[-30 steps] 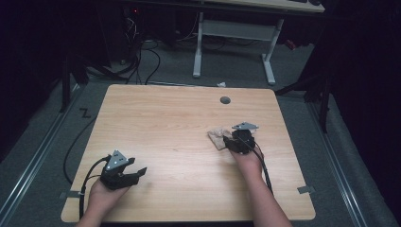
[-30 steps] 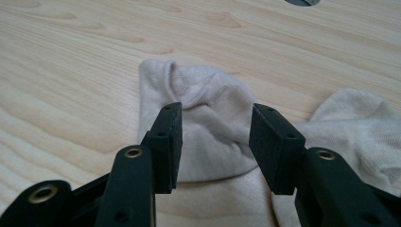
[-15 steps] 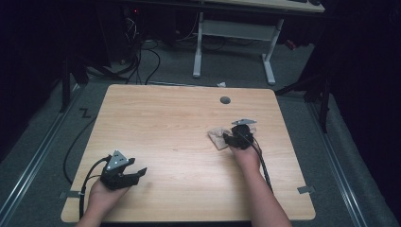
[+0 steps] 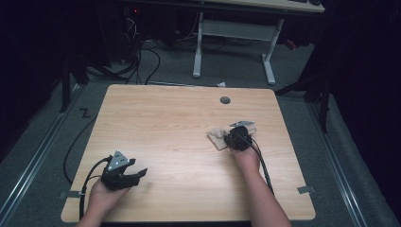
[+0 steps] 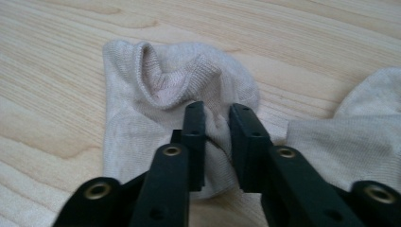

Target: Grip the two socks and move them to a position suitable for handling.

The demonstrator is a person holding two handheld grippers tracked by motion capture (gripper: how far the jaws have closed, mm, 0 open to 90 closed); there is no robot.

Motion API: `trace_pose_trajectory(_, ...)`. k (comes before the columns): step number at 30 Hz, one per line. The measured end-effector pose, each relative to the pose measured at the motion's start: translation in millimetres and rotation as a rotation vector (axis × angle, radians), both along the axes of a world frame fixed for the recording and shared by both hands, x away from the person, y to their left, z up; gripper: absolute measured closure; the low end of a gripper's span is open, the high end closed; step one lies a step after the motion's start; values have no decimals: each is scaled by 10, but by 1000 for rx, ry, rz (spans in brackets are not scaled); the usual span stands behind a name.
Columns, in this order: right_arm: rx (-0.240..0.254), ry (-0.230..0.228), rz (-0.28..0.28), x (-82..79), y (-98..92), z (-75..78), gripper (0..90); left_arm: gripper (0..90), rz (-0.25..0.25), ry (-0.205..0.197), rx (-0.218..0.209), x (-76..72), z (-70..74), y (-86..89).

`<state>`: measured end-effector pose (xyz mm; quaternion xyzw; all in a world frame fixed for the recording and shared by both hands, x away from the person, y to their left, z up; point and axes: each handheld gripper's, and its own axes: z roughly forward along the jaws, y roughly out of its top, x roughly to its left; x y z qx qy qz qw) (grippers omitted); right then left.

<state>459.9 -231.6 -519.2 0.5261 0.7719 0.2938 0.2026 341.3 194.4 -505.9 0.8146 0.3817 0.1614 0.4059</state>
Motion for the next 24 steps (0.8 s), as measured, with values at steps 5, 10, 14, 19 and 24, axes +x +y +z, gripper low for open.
trace_pose_trajectory(5,-24,-21,19,-35,57,17,827,375,1,-1,-1,0,0,1)
trace_pose_trajectory(10,-1,-88,35,-134,87,174,827,375,0,2,0,6,5,13)
trace_pose_trajectory(14,5,-148,50,-276,124,314,828,375,0,2,-2,9,3,15)
trace_pose_trajectory(19,28,-201,67,-547,173,397,831,376,5,-1,-12,10,5,19)
trace_pose_trajectory(24,98,-242,72,-787,150,437,831,379,-1,-3,-17,3,8,8)
